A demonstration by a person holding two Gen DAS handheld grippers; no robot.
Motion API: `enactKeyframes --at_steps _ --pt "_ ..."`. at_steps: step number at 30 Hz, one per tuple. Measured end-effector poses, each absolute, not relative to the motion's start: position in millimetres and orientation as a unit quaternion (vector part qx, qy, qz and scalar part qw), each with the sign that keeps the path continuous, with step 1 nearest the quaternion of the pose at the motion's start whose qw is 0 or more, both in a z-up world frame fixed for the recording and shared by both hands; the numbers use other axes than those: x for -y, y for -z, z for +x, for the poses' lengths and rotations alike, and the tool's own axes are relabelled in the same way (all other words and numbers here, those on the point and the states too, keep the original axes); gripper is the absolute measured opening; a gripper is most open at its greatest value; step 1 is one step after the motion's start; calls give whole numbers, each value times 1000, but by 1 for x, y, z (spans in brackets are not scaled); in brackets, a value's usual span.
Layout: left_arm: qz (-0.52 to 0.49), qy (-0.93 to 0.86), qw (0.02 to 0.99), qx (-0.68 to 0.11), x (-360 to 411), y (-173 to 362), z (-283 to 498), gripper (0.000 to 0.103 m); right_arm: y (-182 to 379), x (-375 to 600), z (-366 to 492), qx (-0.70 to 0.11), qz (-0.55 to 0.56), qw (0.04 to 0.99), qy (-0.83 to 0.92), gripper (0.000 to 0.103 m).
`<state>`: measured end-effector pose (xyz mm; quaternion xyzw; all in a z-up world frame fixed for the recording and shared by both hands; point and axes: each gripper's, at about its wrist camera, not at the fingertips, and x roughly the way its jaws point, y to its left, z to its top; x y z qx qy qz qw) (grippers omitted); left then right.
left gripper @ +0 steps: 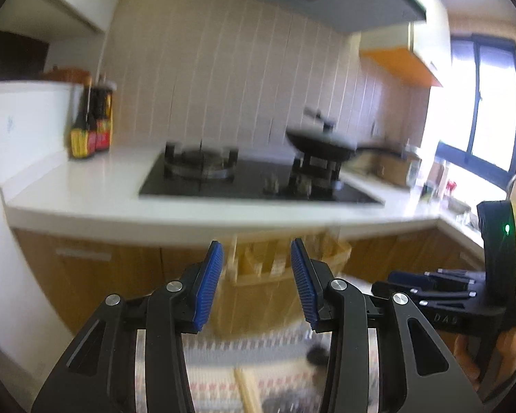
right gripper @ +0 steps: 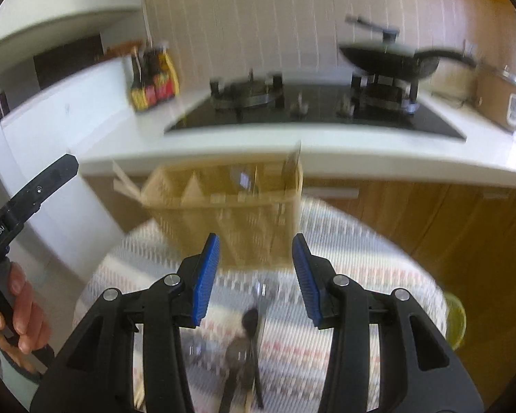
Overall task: Organize utensils
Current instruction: 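Grasp a chopstick with the left tool while the right tool grasps a clear spoon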
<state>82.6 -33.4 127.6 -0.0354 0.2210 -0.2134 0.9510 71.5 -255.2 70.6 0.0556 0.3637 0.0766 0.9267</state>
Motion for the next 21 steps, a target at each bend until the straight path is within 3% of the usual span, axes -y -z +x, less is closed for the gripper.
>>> enactKeyframes --at_steps 10,14,21 --pt "-2 212 893 -397 20 -34 102 35 -12 260 78 -449 69 888 -70 36" --pt "11 220 871 -440 18 -5 111 32 -1 273 84 -466 83 879 -61 28" --pt "42 239 849 -469 30 29 110 32 21 281 93 -488 93 866 -59 28"
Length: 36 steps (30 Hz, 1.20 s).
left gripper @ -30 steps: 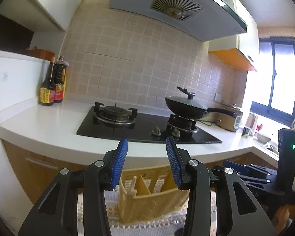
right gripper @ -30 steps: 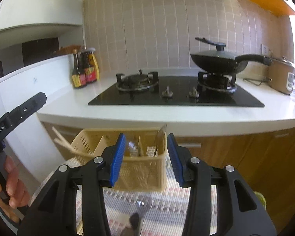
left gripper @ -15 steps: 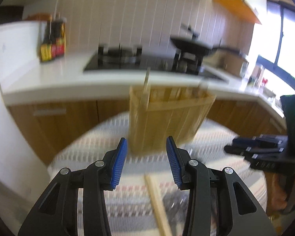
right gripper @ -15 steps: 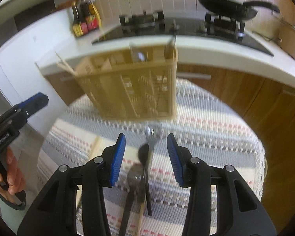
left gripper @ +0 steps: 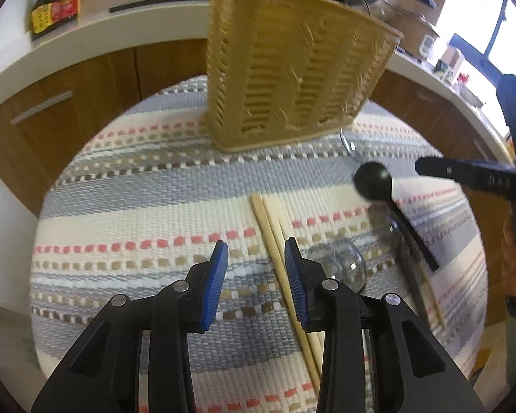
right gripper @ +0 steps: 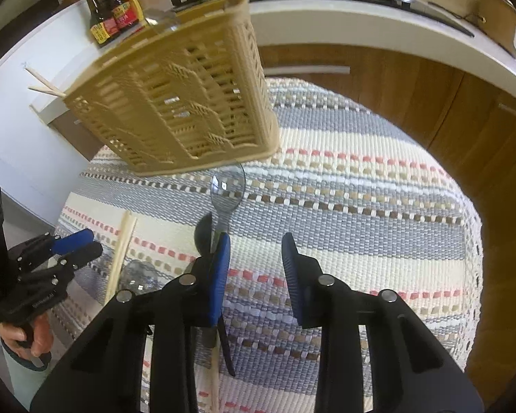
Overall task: Organize utensils
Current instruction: 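Grasp a chopstick with the left tool while the right tool grasps a clear spoon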
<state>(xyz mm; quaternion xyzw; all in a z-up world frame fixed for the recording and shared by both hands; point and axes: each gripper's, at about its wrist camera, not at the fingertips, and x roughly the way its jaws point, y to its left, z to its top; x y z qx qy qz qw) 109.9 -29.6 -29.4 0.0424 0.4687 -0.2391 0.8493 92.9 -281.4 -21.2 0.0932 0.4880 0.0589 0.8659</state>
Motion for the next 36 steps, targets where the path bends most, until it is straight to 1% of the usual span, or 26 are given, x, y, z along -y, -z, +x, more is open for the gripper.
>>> enactKeyframes --at_steps 3,17,20,22,23,24,25,27,32,36 --pt "65 229 848 -473 36 38 111 29 25 280 95 -491 90 865 -59 28" --pt "97 211 835 -498 38 36 114 29 40 279 121 -514 90 852 -41 28" --pt "116 198 831 -506 49 36 120 30 42 278 132 -527 101 842 -47 27" --pt "134 190 829 -509 58 35 123 28 43 277 140 -535 106 837 -49 22" --pt "136 189 828 -511 60 35 124 26 43 277 144 -537 111 834 -51 21" --pt "138 189 826 -512 60 34 125 22 43 277 146 -538 115 833 -54 21" --pt "140 187 827 -512 62 34 126 20 42 277 151 -539 120 831 -57 21" --pt "140 180 829 -511 59 33 128 9 43 273 157 -545 117 828 -60 21" --pt "127 188 826 -516 49 29 127 6 49 259 159 -563 104 816 -75 21" --pt "123 189 822 -523 43 26 131 8 52 245 157 -574 91 811 -77 21"
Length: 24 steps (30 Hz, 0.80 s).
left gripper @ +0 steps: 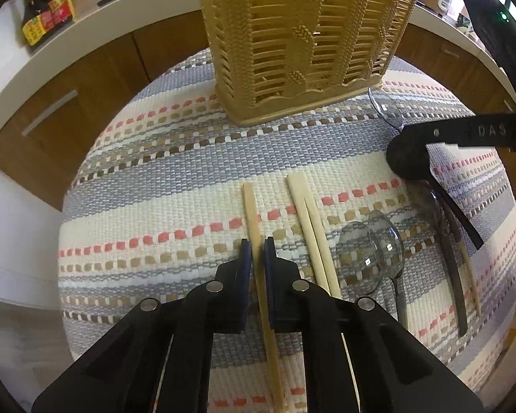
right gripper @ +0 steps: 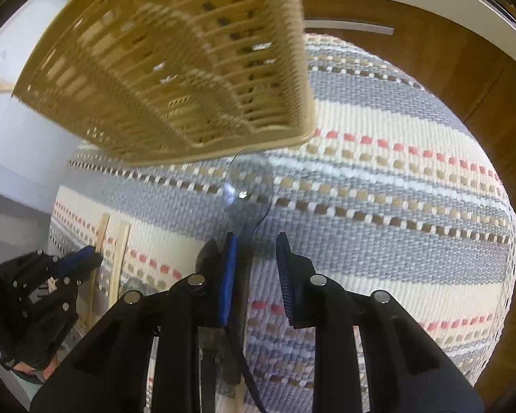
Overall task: Organize utensils
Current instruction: 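Grasp a chopstick with the left tool while the right tool grasps a clear spoon, then lift chopstick and spoon and drop them into the caddy with both tools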
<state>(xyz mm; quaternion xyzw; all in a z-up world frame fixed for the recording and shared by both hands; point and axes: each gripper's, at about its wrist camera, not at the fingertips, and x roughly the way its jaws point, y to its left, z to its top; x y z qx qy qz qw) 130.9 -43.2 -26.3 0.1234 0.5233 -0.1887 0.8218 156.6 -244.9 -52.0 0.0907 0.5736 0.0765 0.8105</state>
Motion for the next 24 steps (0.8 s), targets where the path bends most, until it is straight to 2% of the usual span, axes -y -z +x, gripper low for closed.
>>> enactKeyframes --at_steps 4,7,9,16,24 --pt "142 186 817 -528 46 34 130 8 53 226 163 -583 56 808 -60 21" --pt "166 179 812 -530 55 36 129 7 54 209 164 -585 6 810 -41 9" --pt "181 173 812 -527 61 37 128 5 54 207 163 -583 5 811 -42 5" --pt "131 189 840 -492 46 28 117 4 44 235 139 -547 42 833 -64 5" --pt "60 225 877 -421 36 -18 100 4 3 246 107 -482 50 869 -101 5"
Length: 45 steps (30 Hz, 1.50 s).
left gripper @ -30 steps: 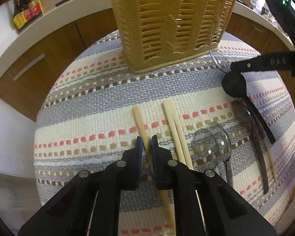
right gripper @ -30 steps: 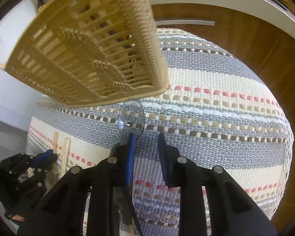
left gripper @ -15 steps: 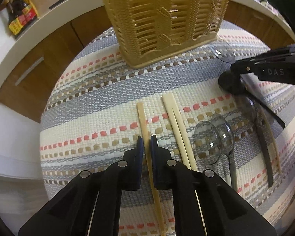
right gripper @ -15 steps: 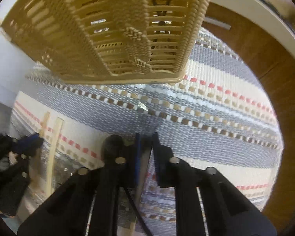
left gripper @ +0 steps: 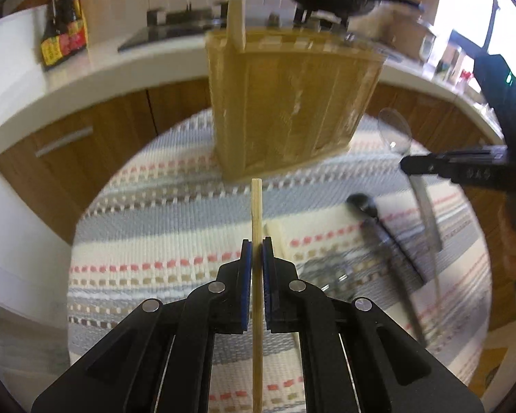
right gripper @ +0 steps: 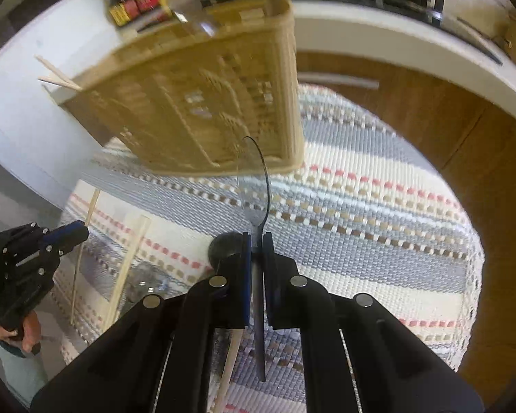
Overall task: Organize utensils
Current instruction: 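Lift chopstick and spoon and drop them into the caddy with both tools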
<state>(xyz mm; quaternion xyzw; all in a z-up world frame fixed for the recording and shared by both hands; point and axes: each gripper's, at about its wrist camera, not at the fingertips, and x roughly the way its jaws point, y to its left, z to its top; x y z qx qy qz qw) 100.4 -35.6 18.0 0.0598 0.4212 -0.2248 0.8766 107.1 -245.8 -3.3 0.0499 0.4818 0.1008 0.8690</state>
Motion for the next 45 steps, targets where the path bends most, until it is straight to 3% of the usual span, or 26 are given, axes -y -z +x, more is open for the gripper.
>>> enactKeyframes --at_steps 7,18,27,35,45 --pt "38 263 889 -373 43 -52 81 4 -16 245 101 -462 51 877 -119 5" --pt "20 271 888 -372 41 -52 79 4 18 284 135 -483 106 866 -71 5" --pt "25 277 881 -382 52 -43 85 4 53 325 150 -559 94 824 -7 5" --pt "31 285 875 -390 66 -38 87 4 51 325 171 -592 64 803 -7 6" --pt "32 280 875 -394 62 -37 88 4 53 364 194 -601 162 782 -31 8"
